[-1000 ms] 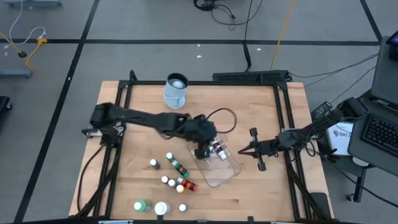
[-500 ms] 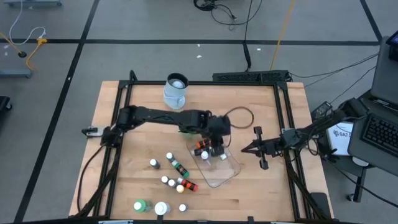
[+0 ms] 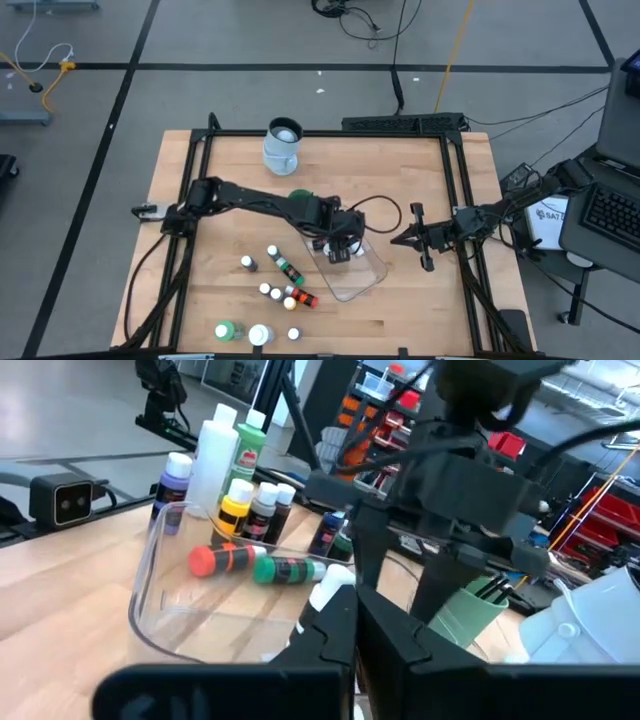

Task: Pick & Place Paint Supplies
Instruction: Adjust the small black paint bottle in the transparent bin

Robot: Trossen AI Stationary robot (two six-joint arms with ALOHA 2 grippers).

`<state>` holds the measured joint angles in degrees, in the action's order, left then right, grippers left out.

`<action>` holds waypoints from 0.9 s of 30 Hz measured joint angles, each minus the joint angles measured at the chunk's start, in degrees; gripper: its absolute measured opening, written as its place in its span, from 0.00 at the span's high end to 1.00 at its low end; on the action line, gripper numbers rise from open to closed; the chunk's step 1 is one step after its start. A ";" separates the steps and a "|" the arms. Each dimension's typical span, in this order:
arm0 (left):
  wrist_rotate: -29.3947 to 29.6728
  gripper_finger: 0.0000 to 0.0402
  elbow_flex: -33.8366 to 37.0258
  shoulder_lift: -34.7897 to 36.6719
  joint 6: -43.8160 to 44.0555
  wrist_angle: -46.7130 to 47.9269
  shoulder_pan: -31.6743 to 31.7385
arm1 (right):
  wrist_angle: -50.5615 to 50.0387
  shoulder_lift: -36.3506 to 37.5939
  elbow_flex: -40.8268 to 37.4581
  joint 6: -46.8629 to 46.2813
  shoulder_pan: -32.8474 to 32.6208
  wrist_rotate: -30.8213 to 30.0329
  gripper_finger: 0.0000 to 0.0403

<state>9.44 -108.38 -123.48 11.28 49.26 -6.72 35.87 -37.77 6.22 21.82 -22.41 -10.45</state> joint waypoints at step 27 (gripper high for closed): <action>-3.92 0.54 2.98 -4.20 1.34 -2.20 2.32 | -1.91 0.12 0.00 0.77 -0.02 0.03 1.00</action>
<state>5.52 -105.41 -127.68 12.62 47.06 -4.40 33.96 -37.65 6.22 22.59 -22.44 -10.41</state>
